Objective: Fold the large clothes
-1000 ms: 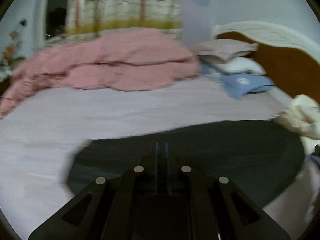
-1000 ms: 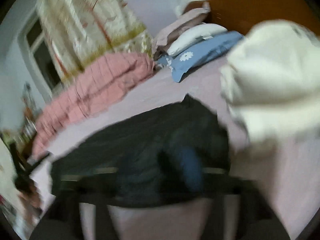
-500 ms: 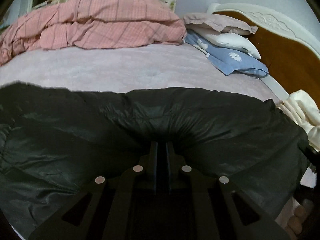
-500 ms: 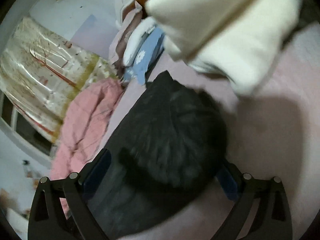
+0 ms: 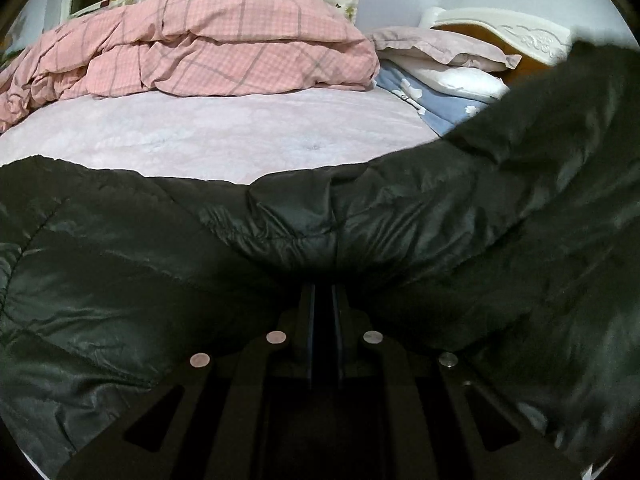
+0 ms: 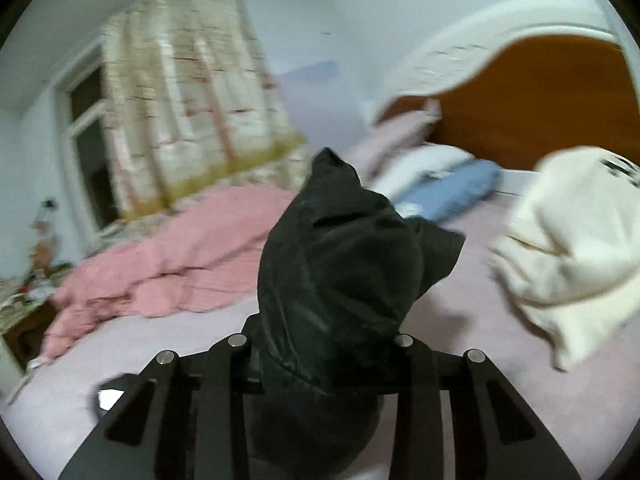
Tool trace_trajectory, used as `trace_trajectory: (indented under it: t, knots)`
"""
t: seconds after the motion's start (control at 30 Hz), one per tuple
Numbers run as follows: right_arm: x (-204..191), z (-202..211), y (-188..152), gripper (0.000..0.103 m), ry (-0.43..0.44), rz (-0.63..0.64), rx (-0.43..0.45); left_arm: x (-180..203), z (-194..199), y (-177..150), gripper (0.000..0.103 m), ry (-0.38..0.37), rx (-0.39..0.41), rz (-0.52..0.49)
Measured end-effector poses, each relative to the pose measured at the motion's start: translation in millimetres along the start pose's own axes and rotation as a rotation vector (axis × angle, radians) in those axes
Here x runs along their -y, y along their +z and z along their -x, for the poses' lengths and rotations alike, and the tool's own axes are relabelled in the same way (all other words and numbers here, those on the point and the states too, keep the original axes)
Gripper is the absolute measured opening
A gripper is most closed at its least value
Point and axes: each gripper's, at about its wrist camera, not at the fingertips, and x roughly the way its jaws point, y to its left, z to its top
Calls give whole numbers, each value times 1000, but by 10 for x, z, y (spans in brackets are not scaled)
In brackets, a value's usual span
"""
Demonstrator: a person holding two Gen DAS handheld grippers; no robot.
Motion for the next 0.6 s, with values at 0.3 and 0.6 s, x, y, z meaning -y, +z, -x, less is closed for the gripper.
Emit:
trace_trajectory:
  t: [0.3, 0.6]
  knots:
    - [-779, -28, -60, 35, 82, 115, -28, -102, 285, -61, 8, 84, 26, 24]
    - [-1313, -36, -383, 35, 187, 249, -85, -1451, 1848, -317, 9, 265, 253, 221]
